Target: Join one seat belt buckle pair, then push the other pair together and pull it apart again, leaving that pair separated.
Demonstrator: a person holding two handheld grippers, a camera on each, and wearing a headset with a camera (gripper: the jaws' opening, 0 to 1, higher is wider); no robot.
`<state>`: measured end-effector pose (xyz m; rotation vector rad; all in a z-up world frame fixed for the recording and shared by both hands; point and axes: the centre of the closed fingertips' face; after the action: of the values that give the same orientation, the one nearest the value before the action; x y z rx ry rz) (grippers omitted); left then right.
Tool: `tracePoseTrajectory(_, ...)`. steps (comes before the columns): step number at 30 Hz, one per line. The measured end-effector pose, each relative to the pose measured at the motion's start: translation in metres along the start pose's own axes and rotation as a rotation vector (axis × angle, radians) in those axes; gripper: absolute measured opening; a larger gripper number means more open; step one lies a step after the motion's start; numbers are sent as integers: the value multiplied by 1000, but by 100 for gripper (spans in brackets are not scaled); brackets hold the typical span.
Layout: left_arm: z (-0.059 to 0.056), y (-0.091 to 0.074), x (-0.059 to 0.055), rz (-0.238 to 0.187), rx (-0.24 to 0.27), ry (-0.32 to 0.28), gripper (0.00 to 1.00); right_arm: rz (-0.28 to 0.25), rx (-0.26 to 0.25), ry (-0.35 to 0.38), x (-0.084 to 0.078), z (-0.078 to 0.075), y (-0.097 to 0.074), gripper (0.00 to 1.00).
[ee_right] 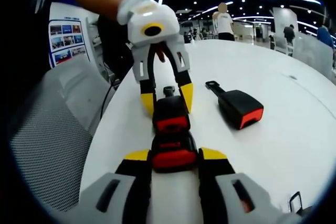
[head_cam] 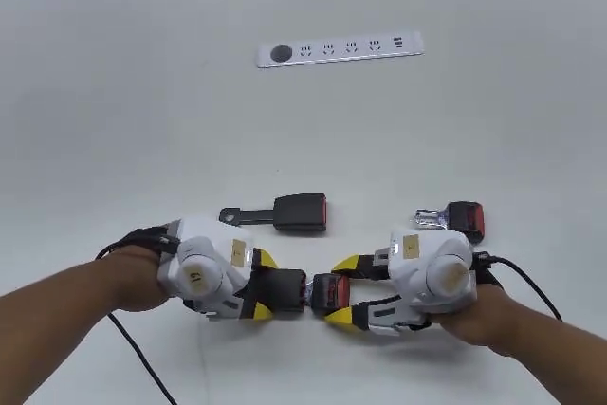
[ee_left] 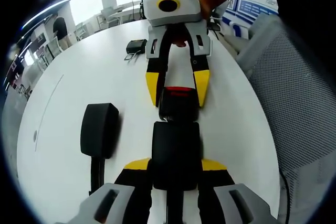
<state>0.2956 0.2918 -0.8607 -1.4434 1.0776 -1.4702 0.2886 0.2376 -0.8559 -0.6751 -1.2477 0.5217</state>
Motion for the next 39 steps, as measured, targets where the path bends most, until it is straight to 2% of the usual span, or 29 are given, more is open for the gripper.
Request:
tracePoseTrajectory(4, 0, 0, 0, 7, -3, 2, 34, -10, -13, -13, 7, -2, 3, 35)
tracePoseTrajectory(5, 0, 0, 0, 5, -1, 2, 34, -3, -5, 3, 6, 1, 2, 35)
tracePoseTrajectory(19, 1, 0, 0, -10, 4, -9, 35, -8, -6, -15, 3, 1, 0, 36)
tracePoseTrajectory(26, 0, 0, -1, -54, 6, -7, 35, -8, 2, -36, 1, 1, -1, 35)
tracePoseTrajectory(39, 0, -1, -2, -120, 2, -9, 35, -20, -16, -65, -2, 0, -3, 35)
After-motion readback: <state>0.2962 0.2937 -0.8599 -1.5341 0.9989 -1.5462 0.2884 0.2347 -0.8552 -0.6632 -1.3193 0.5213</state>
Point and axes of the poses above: the centre of the closed fingertips' face, and the gripper's own axes: y roughly forward along the fingers, z roughly to its left, x roughly out of its top, and after that the axes turned 13 degrees about z, right-handed
